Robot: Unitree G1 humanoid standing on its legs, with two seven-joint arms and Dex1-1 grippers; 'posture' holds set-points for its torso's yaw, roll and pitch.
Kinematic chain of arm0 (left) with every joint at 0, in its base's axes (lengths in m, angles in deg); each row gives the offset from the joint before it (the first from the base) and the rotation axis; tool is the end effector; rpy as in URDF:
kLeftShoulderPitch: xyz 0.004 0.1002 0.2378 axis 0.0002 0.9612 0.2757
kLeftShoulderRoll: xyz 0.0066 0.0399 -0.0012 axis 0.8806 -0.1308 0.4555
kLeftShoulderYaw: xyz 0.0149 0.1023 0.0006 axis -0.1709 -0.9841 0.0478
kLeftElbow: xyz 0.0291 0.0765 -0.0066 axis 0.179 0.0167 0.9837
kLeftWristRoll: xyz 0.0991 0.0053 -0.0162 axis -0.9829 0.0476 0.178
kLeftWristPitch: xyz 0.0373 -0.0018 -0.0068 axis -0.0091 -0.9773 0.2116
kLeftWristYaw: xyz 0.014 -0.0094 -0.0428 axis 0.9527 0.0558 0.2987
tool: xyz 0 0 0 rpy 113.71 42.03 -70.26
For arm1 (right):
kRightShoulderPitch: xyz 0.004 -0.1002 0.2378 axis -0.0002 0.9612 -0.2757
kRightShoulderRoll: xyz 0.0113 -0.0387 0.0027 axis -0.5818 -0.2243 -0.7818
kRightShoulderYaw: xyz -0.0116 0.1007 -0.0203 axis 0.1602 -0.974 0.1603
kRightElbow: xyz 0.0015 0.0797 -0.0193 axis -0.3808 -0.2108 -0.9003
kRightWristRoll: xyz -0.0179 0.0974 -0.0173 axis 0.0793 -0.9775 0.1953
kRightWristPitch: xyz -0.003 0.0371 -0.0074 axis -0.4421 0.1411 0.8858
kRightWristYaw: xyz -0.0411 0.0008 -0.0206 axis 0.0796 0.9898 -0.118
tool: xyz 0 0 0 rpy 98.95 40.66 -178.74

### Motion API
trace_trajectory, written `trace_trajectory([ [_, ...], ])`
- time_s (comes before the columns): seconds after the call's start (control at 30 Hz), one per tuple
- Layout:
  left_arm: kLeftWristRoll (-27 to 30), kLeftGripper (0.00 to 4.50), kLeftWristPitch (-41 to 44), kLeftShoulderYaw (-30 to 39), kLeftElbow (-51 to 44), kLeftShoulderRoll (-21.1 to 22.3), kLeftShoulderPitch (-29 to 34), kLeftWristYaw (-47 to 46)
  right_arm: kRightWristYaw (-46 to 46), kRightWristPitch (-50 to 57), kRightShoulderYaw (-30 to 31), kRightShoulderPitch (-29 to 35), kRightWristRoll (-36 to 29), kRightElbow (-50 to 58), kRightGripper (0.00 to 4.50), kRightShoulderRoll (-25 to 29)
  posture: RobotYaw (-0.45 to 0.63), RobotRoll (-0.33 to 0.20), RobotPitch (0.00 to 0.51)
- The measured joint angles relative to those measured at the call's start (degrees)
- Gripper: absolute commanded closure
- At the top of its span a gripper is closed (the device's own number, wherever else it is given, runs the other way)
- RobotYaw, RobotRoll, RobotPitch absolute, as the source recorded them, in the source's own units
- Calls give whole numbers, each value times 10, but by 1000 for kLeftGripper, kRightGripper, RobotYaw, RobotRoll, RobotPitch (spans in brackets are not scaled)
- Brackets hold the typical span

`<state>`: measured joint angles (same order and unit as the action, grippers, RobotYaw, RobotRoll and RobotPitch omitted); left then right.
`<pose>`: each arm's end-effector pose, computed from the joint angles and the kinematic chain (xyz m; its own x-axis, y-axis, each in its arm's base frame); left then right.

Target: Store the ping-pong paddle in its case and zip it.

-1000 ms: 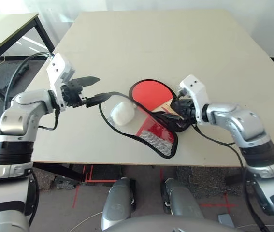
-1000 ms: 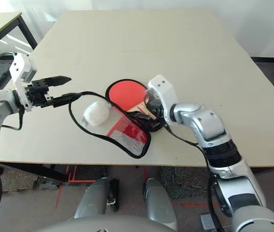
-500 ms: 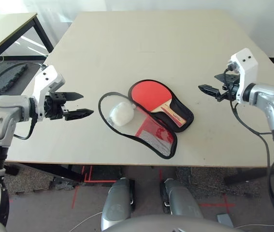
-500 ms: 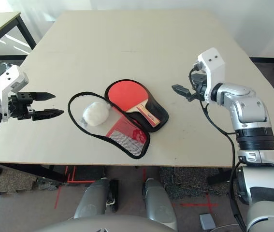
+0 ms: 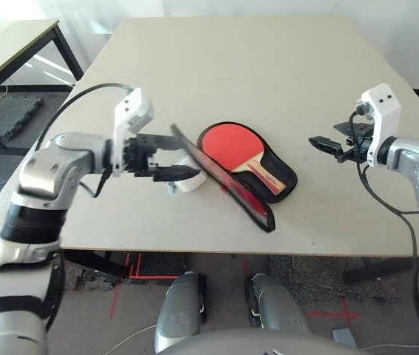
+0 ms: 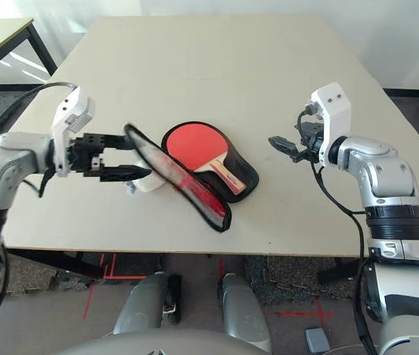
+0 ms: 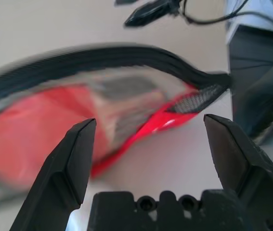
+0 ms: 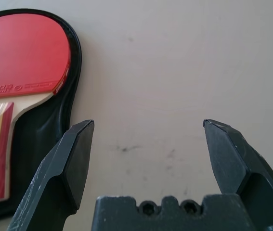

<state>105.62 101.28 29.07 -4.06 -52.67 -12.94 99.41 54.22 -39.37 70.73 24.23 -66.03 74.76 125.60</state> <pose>0.3025 0.1870 0.1979 0.2075 -0.9499 -0.2338 0.9747 0.2211 -0.0331 0.2777 -0.2831 0.1711 0.8373 0.3981 -0.3749 -0.4558 0.8868 -0.0761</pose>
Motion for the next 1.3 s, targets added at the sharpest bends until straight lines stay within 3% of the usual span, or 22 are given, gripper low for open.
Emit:
trace_trajectory([
  [0.23,-72,0,-143,-28,195,-139,-89,-50,3,39,-17,31,-30,39,21,-8,-23,0,102],
  [0.43,-109,0,-199,-28,266,-157,-100,-62,-5,61,-18,64,-47,61,21,-26,-17,0,106],
  [0.57,-110,0,-196,-27,253,-131,-86,-46,-10,71,-18,75,-57,73,21,-38,1,0,109],
  [0.73,-105,0,-165,-17,173,-43,-8,-2,-10,85,-14,89,-71,80,21,-72,33,0,110],
  [0.93,-94,0,-122,-5,107,18,31,24,-8,90,1,89,-77,80,21,-98,62,0,112],
  [1.3,-79,0,-84,26,57,43,70,13,-10,98,13,100,-76,73,21,-114,75,0,122],
])
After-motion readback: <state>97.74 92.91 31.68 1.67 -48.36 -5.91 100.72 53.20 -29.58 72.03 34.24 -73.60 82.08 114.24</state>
